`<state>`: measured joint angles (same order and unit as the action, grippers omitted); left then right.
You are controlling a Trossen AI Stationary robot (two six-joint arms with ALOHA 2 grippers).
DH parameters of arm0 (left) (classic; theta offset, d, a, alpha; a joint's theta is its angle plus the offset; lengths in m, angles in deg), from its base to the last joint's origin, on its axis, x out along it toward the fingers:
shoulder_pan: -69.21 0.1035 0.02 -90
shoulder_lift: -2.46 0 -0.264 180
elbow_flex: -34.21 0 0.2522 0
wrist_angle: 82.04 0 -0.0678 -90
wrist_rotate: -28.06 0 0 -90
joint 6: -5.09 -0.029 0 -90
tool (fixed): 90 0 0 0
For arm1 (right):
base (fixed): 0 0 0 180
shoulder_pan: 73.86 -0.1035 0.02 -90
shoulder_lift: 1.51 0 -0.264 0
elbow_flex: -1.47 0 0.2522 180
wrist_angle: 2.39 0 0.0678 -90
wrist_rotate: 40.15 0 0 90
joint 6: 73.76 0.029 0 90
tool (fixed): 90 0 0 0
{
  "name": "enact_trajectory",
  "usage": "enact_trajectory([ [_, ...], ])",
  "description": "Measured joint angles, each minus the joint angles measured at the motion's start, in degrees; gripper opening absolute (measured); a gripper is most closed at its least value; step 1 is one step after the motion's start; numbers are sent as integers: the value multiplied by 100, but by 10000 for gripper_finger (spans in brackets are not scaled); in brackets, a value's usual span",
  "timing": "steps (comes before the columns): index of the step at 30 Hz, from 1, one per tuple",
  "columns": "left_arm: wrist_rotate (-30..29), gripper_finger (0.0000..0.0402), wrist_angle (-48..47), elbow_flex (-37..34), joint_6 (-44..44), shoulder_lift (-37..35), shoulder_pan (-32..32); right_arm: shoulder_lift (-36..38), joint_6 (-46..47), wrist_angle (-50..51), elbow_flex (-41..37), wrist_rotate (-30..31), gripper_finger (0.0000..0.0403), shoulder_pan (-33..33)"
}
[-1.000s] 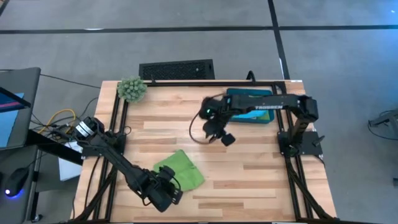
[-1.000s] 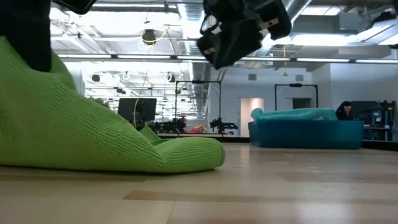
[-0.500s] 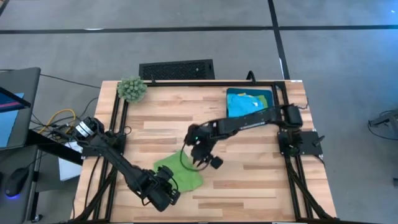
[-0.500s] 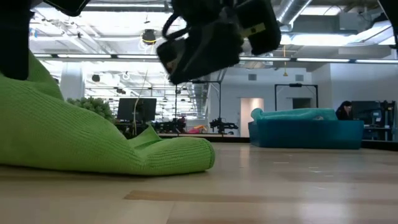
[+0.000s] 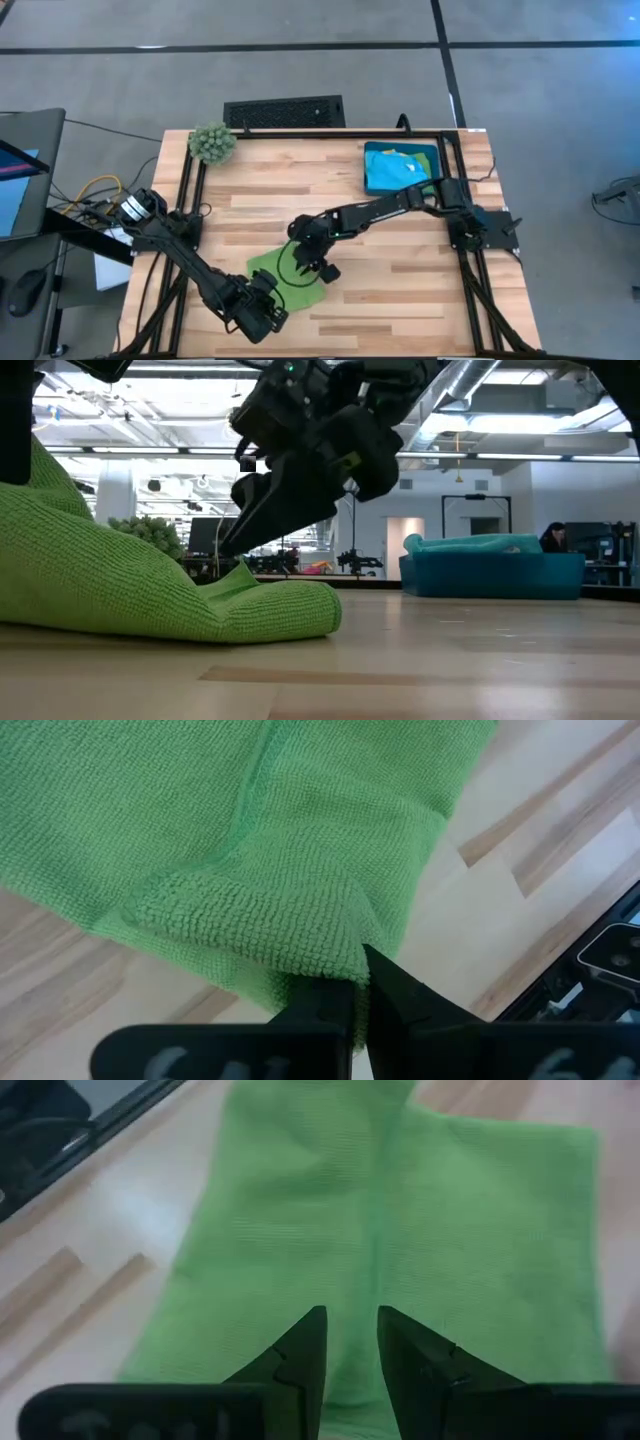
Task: Fold microfiber towels
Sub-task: Fold the green microfiber cloth
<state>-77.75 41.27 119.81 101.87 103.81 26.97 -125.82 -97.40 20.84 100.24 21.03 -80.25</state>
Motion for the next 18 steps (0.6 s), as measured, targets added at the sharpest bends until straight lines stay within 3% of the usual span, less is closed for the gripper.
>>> enact_trajectory([
  [9,3,0,28,0,10,0,0,-29,263,320,0,-15,116,357],
  [14,7,0,35,0,10,1,0,-230,270,513,-9,-660,116,426],
  [18,14,0,21,0,8,1,0,-322,277,530,-15,-688,116,377],
])
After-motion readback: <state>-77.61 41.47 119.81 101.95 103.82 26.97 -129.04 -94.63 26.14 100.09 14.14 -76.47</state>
